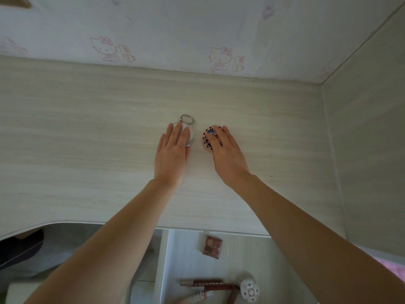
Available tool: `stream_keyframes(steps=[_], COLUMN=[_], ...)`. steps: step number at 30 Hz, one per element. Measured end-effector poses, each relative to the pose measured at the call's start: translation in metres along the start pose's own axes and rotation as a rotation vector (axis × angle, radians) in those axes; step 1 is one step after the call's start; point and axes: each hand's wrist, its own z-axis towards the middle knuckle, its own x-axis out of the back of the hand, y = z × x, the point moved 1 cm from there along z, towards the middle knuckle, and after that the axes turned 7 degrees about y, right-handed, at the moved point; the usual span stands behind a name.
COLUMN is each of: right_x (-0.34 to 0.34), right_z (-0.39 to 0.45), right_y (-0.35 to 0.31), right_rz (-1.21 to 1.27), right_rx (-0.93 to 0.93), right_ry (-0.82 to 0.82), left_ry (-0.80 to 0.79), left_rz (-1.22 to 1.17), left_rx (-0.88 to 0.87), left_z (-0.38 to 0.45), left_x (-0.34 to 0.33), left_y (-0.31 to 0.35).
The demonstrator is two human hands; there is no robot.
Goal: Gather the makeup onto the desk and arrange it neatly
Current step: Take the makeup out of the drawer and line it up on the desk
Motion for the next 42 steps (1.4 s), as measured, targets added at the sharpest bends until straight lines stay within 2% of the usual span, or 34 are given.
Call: stream_keyframes(steps=[11, 27, 33, 42], right_x=[0.022, 0.038, 0.026, -0.029], right_z=[-0.041, -0.214, -0.278, -0.340], right_y=[-0.003, -0.026, -0.024, 0.007], right_rz=[-0.018, 0.049, 0.100, 0.054], right_rx=[0.003, -0.070, -0.182, -0.400], right_ry=[0.033, 0.061, 0.035, -0.216], left_ry=[-0.011, 0.068, -0.064, -0.244], left_rz=[0.025, -0.152, -0.180, -0.120], left_rx=[-0.028, -0.178, -0.206, -0.202], left_z=[-0.035, -0.194, -0.246, -0.260], left_x=[0.017, 0.034, 0.018, -0.029], left_y=[0.013, 0.048, 0.054, 0.040])
